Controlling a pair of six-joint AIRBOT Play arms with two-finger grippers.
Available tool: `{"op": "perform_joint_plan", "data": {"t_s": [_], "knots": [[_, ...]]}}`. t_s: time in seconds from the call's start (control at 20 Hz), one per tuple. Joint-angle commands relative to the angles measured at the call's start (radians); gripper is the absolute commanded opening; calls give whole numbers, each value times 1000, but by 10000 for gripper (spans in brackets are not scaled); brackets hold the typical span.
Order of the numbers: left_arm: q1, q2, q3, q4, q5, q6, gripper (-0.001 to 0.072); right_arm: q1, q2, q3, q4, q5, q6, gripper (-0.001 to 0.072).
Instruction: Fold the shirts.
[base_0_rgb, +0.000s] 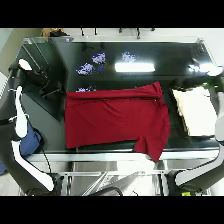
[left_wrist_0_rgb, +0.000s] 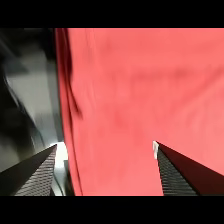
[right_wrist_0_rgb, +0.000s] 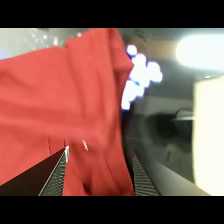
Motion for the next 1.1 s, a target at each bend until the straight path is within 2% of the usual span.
{"op": "perform_joint_plan", "data": {"t_s": [0.0, 0.05, 0.1, 0.25, 0.35, 0.4, 0.45, 0.5, 0.55, 0.6, 0.65, 0.7, 0.75, 0.8, 1.05], "knots": [[10, 158, -306, 2, -21, -16, 664, -116, 92, -40, -4, 202, 66, 426], [10, 228, -467, 1, 28, -10, 664, -150, 121, -81, -4, 241, 66, 327], [9, 286, -612, 0, 72, 2, 663, -185, 157, -143, -3, 256, 61, 292], [10, 418, -989, -3, 208, 36, 663, -265, 273, -368, 0, 211, 62, 293], [10, 465, -1125, -12, 314, 64, 662, -297, 343, -520, 5, 154, 78, 293], [10, 480, -1158, -24, 355, 73, 620, -302, 370, -577, 3, 135, 92, 293], [10, 492, -1181, -60, 392, 100, 509, -301, 389, -629, 3, 126, 109, 294], [10, 502, -1193, -98, 417, 127, 455, -300, 403, -671, 3, 127, 122, 296], [9, 506, -1197, -127, 435, 140, 454, -300, 414, -706, 3, 131, 141, 323], [9, 505, -1192, -145, 445, 151, 454, -300, 421, -737, 3, 140, 163, 462], [9, 505, -1180, -145, 450, 151, 453, -300, 423, -758, 3, 146, 168, 508], [10, 505, -1165, -151, 449, 151, 400, -300, 430, -781, 2, 145, 168, 490], [10, 505, -1147, -160, 439, 156, 63, -300, 433, -802, -5, 142, 168, 490], [9, 505, -1124, -160, 431, 174, 11, -300, 436, -826, -5, 130, 167, 490], [10, 505, -1041, -156, 417, 174, 11, -299, 446, -1015, 50, 13, 108, 490]]}}
